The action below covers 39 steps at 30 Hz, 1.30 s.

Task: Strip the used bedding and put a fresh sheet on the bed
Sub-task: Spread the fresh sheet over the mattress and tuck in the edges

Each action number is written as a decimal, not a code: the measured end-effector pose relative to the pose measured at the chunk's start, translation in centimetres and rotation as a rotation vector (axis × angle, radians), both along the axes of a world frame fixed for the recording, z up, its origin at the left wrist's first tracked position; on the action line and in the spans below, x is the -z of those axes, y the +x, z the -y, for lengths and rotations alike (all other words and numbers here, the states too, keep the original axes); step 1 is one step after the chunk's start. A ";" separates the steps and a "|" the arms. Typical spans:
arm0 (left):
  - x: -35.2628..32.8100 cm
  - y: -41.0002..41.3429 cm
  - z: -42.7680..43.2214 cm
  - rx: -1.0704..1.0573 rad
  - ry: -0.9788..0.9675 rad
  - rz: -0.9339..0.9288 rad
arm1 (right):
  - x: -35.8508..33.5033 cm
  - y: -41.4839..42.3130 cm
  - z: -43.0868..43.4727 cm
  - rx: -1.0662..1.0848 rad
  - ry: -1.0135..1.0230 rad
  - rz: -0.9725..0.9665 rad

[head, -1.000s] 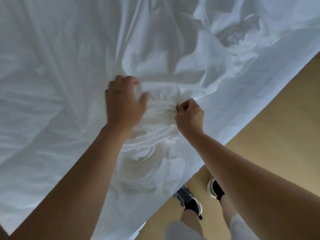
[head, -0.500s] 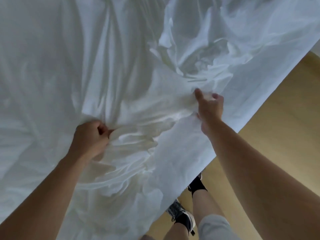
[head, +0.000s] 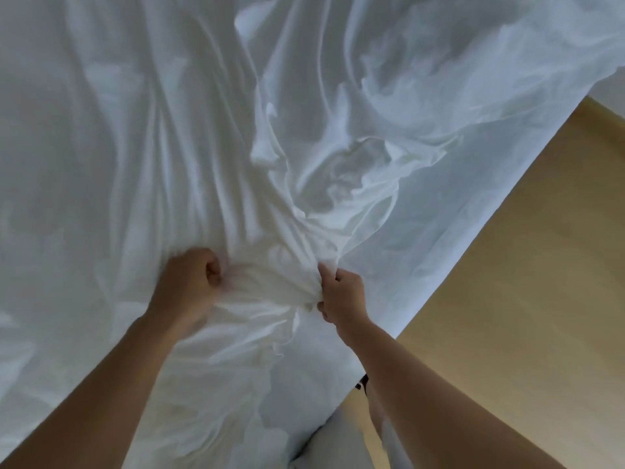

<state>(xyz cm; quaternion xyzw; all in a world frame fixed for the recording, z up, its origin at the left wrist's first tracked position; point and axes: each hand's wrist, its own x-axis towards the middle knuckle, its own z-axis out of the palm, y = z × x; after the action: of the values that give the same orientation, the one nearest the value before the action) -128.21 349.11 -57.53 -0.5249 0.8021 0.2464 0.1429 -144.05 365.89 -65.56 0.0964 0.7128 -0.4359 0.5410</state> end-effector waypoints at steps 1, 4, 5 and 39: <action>0.0 0.3 -0.2 -0.010 -0.021 -0.016 | -0.1 -0.4 -0.1 -0.160 0.025 -0.154; -0.1 -3.5 -0.6 0.044 -0.126 -0.220 | -1.3 0.7 0.0 -0.464 0.062 -0.447; 0.0 -5.3 -0.6 0.100 -0.147 -0.244 | -1.8 1.2 0.1 -0.488 0.049 -0.448; 2.8 -19.3 -6.6 0.609 -0.020 0.139 | -5.2 -14.0 -2.6 0.360 -0.048 -0.391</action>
<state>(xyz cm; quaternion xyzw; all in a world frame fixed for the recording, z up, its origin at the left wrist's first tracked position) -147.49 355.72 -60.31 -0.2777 0.9130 0.1479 0.2595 -158.08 368.54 -60.33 0.1230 0.7646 -0.5521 0.3090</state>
